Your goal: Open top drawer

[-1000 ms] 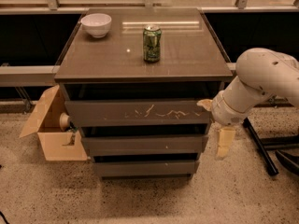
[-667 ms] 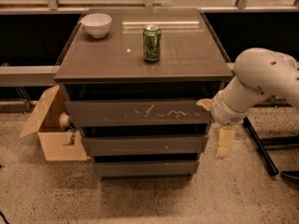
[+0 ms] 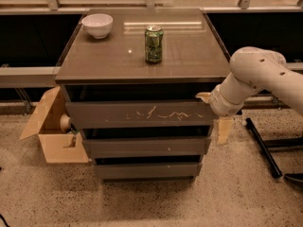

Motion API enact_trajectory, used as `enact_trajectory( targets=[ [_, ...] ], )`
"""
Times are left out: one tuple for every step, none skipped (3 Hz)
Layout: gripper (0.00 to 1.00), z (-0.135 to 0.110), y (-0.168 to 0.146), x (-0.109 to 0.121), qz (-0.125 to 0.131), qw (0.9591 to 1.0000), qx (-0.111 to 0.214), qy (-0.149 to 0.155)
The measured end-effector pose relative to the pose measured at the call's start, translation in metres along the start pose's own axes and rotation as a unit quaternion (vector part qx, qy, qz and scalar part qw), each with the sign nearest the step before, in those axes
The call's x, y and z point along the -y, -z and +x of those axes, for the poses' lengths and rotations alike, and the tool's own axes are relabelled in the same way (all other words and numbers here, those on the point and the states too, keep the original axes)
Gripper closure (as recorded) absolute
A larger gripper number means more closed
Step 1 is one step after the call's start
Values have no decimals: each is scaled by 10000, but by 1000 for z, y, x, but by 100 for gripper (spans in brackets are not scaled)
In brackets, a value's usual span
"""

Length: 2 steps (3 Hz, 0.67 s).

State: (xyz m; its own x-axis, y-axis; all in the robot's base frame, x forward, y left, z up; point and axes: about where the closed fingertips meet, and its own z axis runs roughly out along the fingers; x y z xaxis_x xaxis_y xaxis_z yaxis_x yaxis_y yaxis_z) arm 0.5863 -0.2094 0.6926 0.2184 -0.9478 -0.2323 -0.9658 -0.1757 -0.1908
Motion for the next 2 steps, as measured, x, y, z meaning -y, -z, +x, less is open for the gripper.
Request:
enact_trajectory(
  targets=[
    [0,15,-19,28,156,9997,98,142],
    [0,21,-27,40,224,9995,130,173]
  ],
)
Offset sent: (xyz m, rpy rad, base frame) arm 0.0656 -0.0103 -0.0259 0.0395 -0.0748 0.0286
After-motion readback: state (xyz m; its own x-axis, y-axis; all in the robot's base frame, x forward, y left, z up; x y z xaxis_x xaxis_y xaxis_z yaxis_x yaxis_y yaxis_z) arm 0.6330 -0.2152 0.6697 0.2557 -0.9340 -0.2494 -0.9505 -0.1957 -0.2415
